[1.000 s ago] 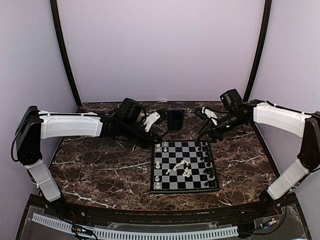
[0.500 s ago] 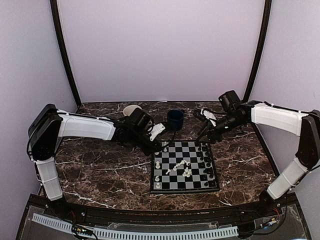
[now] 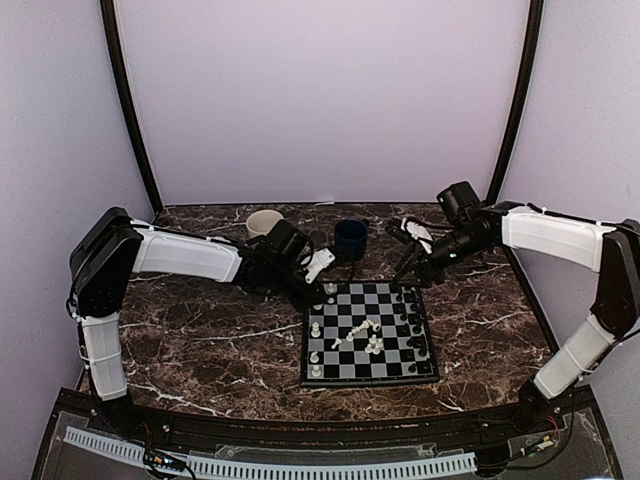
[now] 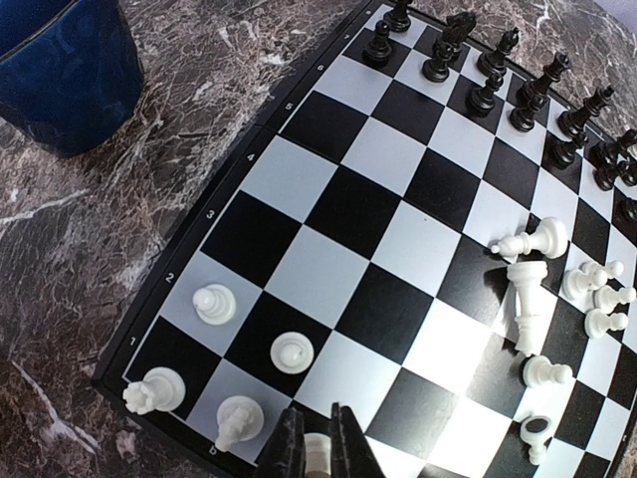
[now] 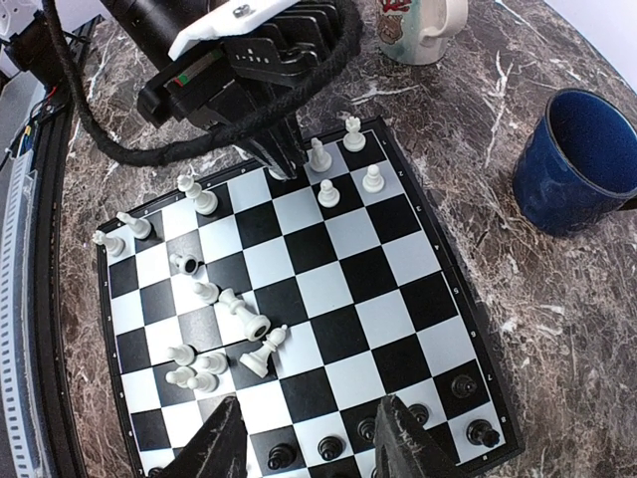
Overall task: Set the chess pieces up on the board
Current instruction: Place the bishop on c1.
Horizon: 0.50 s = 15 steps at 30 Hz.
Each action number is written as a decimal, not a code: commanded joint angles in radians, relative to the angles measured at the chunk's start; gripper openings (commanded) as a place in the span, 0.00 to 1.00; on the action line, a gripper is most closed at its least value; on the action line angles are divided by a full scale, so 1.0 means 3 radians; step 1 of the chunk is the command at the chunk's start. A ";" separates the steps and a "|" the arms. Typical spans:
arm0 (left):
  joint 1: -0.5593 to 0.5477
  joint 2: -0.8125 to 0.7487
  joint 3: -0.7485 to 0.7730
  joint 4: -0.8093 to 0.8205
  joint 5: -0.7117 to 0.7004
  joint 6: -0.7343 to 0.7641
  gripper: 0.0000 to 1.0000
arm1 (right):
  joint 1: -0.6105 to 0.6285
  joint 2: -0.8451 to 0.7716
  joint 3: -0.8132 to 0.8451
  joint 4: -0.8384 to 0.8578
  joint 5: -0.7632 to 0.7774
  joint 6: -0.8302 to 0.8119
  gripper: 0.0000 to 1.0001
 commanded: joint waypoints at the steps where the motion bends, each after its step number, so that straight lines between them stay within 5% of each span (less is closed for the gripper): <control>1: -0.0011 0.0032 0.0068 0.0052 -0.0001 -0.0038 0.06 | -0.0021 0.0037 -0.0021 0.0042 -0.0019 -0.0049 0.45; 15: -0.0011 0.0098 0.0121 -0.0060 -0.0049 -0.0008 0.12 | -0.0022 0.0129 0.0015 -0.0025 -0.0044 -0.0082 0.45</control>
